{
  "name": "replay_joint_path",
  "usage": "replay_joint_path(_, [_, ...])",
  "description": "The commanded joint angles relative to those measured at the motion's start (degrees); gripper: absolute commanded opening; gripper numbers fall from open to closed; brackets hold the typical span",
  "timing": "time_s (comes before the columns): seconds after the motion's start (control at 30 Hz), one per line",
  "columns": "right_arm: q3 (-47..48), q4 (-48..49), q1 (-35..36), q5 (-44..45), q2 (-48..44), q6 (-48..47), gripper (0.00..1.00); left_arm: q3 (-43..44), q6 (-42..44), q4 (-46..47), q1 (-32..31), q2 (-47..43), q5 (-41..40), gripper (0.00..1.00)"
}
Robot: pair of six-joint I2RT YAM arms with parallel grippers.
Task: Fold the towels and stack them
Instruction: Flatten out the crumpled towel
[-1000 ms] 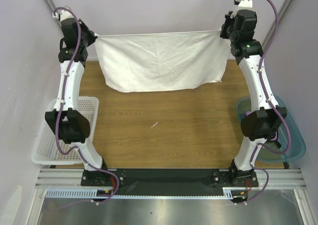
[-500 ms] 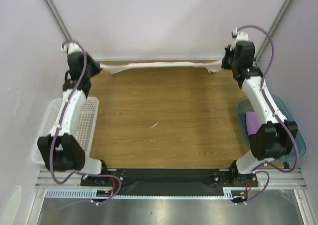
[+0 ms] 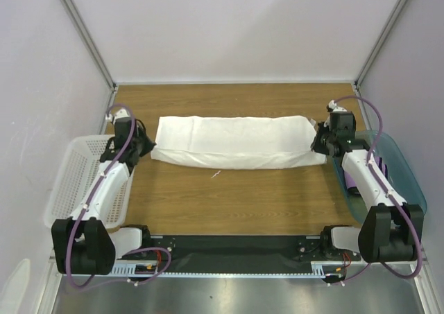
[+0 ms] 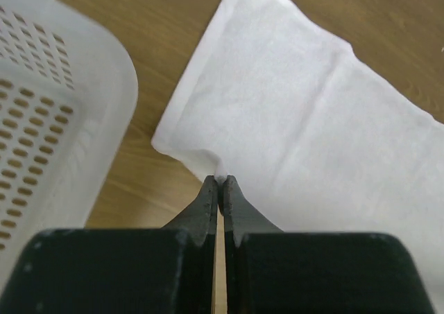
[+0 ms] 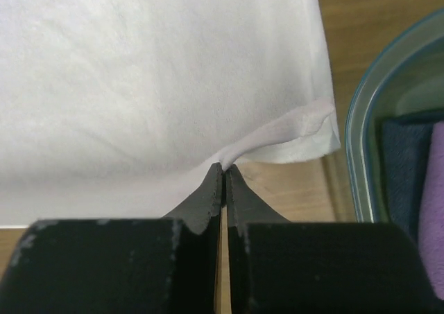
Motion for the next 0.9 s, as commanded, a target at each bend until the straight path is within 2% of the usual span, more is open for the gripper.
replay_joint_path(0.0, [-2.1,-2.0,-0.4,-2.1,0.3,3.9,0.00,-2.7,-3.1,-1.0,-3.5,-1.7,-3.3,0.00])
replay_joint_path(0.1, [-2.5,-4.4,-0.5,-5.5,3.4,4.9,0.00,-2.7,-4.0,-3.2,-6.2,0.1,-5.2,0.00])
replay_joint_path(0.27, [-5.6,-2.3,-0.5,-7.8,3.9,6.2,0.00,-3.7,-5.1,-5.5,-6.8,-0.3,-7.7,0.00])
replay_joint_path(0.4, [-5.8,-2.6,-0.4,-7.0,2.4,6.0,0.00,-3.4,-5.9,-7.5,-6.8,-2.2,-11.3,0.00])
replay_joint_path(0.53, [-3.3,-9.3,-0.3,-4.3,0.5,7.0,0.00,-2.9,-8.8,-12.4,-6.8,-5.6,-15.9,0.00])
replay_joint_path(0.87, [-9.4,-17.8,0.8,1.7,-13.3,16.1,0.00,-8.7,-11.3,-17.0,-6.9,-14.1,-12.9,0.00])
